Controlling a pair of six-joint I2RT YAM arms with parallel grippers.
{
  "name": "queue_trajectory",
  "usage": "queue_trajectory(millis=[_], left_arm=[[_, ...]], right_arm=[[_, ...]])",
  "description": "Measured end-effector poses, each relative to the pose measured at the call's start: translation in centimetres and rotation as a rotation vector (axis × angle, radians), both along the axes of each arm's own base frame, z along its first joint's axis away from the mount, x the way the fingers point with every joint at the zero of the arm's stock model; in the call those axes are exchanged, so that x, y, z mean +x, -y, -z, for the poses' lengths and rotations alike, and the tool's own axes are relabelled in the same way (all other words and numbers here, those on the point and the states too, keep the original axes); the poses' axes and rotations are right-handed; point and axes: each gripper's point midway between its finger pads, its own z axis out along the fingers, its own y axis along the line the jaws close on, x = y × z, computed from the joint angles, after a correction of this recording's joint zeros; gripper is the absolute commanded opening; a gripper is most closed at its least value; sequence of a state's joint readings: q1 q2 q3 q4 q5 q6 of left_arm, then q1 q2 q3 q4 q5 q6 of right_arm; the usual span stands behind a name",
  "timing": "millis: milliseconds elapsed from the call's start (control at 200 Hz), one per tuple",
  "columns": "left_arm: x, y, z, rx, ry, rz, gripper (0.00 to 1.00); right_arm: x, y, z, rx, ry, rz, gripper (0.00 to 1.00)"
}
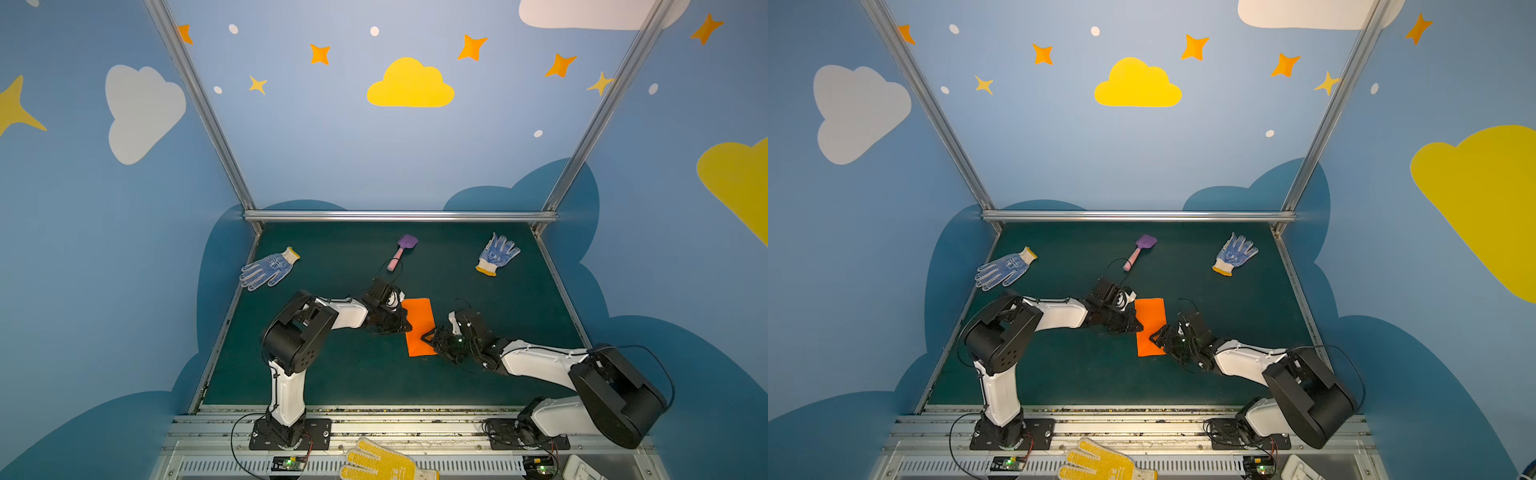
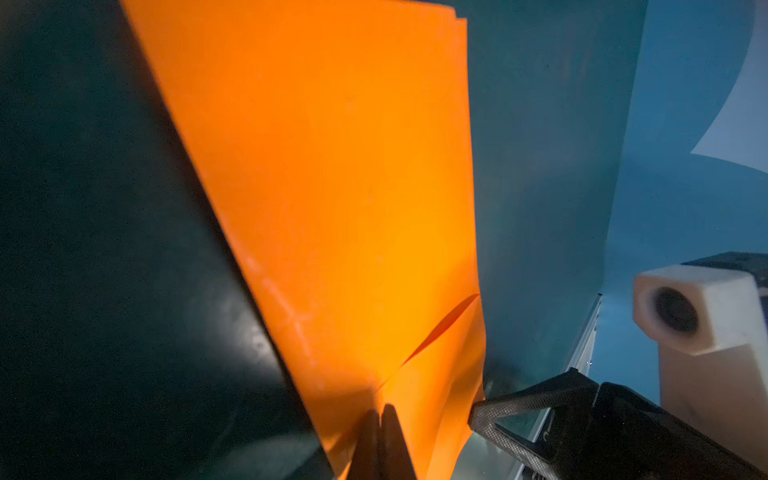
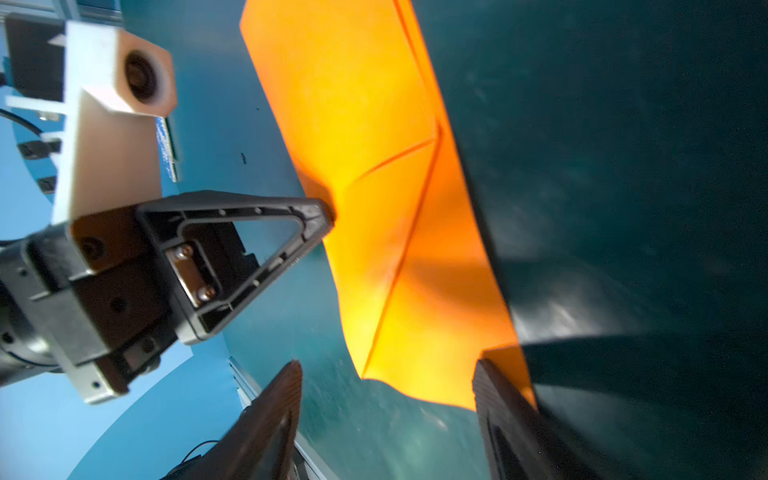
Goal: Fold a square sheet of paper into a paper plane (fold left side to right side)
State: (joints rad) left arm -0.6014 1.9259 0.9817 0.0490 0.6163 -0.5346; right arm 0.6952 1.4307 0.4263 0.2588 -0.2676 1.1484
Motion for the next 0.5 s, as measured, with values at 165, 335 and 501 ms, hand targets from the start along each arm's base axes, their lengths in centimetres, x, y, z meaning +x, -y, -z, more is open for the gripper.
queue_trajectory(millis=[165, 335, 501], left_arm=[[0.0, 0.0, 0.0, 0.000, 0.000, 0.000, 0.04], [0.0, 0.0, 0.0, 0.000, 0.001, 0.000, 0.04], [-0.2, -0.1, -0.4, -0.006, 0.002, -0.004, 0.27]], right_arm=[[0.8, -1.1, -0.3, 0.049, 0.040, -0.013, 0.69], [1.2, -1.6, -0.4, 0.085, 0.069, -0.020, 0.68], [1.1, -1.5, -0.5, 0.093, 0.086, -0.021, 0.67]])
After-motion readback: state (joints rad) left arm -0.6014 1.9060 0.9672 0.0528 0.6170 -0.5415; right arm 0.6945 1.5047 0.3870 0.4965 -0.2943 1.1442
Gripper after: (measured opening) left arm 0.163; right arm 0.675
